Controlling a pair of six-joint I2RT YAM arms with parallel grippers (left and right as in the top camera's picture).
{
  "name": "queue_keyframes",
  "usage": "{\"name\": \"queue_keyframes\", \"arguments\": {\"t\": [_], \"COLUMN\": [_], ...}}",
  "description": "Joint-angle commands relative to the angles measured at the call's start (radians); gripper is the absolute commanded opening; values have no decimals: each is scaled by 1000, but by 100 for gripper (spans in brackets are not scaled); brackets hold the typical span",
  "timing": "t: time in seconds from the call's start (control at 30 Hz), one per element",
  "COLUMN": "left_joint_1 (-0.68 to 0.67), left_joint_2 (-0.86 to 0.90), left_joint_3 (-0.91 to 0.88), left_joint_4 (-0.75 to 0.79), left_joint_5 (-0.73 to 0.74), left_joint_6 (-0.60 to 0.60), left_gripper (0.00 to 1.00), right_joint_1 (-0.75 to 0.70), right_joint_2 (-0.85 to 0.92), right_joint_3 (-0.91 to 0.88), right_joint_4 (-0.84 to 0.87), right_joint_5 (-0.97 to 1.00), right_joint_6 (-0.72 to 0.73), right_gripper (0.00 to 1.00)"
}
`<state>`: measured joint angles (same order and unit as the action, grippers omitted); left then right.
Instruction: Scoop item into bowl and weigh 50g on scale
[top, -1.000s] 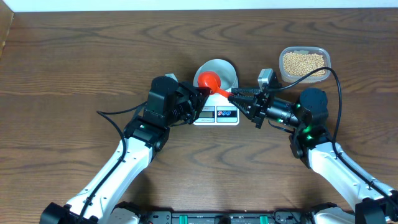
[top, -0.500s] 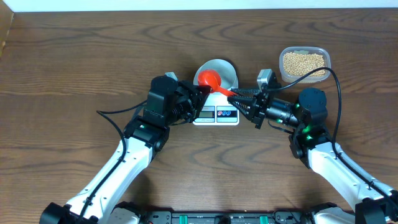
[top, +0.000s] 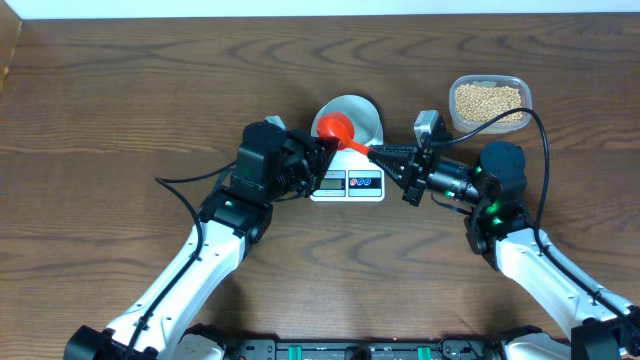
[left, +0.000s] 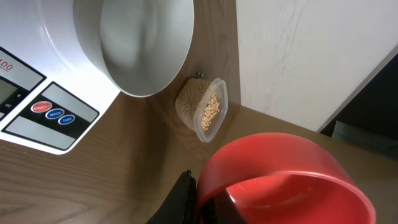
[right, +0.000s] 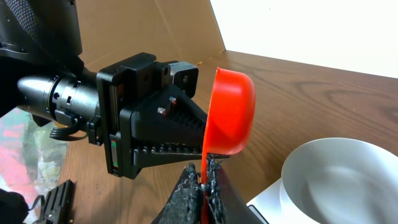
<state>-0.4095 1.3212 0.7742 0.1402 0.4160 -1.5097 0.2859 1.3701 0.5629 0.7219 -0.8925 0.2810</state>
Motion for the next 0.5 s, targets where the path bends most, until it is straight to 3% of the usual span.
{"name": "queue_keyframes", "arguments": {"t": [0.0,0.23,0.37,0.47], "left_joint_1": [-2,-2,-1,0], "left_joint_2": [3,3,3,3], "left_joint_3": [11,11,11,11], "left_joint_4": [8,8,8,8], "left_joint_5": [-9,-9,-10,-10], "left_joint_6": [25,36,48,95], "left_gripper": [7,8,17,32], "right_joint_1": [10,10,8,6], "right_joint_2": [7,7,7,6], "right_joint_3": [18,18,18,18], "right_joint_4": [0,0,0,0], "right_joint_5": [0,5,16,51], "right_joint_6": [16,18,19,23], "right_gripper": [1,1,1,1]}}
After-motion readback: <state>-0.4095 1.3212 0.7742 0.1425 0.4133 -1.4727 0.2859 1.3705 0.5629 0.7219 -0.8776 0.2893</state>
